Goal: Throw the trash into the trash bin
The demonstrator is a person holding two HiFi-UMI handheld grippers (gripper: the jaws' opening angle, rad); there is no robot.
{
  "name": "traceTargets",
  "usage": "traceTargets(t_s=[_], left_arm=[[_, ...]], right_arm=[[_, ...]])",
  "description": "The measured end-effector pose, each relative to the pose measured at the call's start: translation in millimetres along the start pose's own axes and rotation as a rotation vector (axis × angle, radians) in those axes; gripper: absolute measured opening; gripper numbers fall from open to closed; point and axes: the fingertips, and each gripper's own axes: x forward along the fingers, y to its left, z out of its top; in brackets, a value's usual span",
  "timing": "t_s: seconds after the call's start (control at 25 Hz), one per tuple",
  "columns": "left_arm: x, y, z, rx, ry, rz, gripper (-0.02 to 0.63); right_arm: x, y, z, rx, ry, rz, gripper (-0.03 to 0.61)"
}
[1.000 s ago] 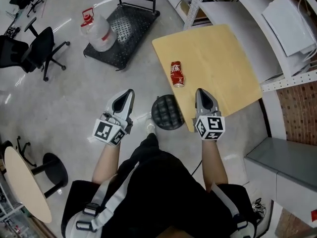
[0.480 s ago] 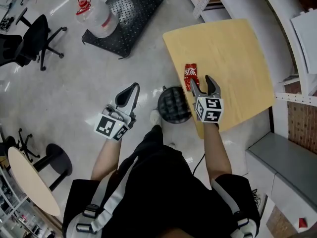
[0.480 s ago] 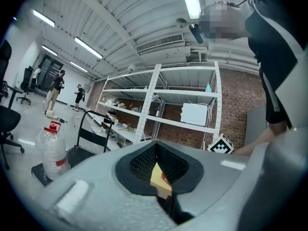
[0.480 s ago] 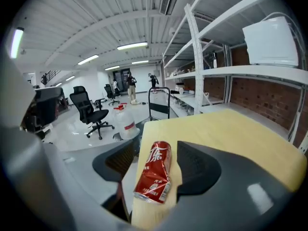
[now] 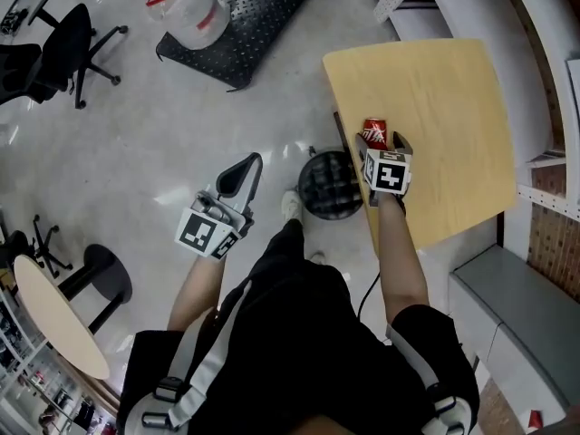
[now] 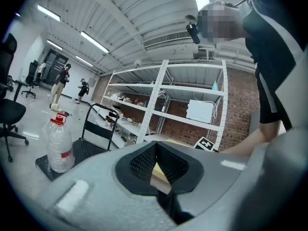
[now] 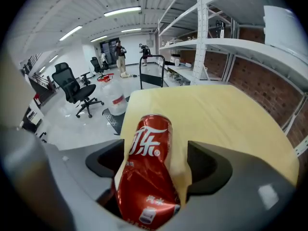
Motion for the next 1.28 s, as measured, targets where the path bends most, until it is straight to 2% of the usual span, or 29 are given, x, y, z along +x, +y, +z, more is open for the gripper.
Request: traceTargets(t_s=[0.24, 0.4, 0.48, 0.72, 0.92, 1.28], left_arm=[[-10, 12, -6, -0.020, 0.005, 0.024, 0.001], [-12, 12, -5, -0.021, 0.003, 0.021, 0.001], [-13, 12, -5, -0.021, 0.002, 0.016, 0.002], [-12, -2, -5, -0.010, 0.006, -0.007, 0.000], [-13, -8, -2, 0.006, 0.006, -0.017, 0.001], [-11, -33, 0, 0.033, -0.001, -0.042, 0.000]], right_arm=[[13, 6, -8, -0.021, 0.071, -0.012, 0.382], [8, 8, -6, -0.043, 0.047, 0.004, 0.365], [2, 8, -3, -0.036, 0.020, 0.008, 0.290], [-8, 1, -15, -0.011, 0.002, 0.009, 0.281], [-18, -4, -11, 0.007, -0.069, -0.013, 0.276], [-63, -20, 11, 0.014, -0.266, -0.052, 0.275]])
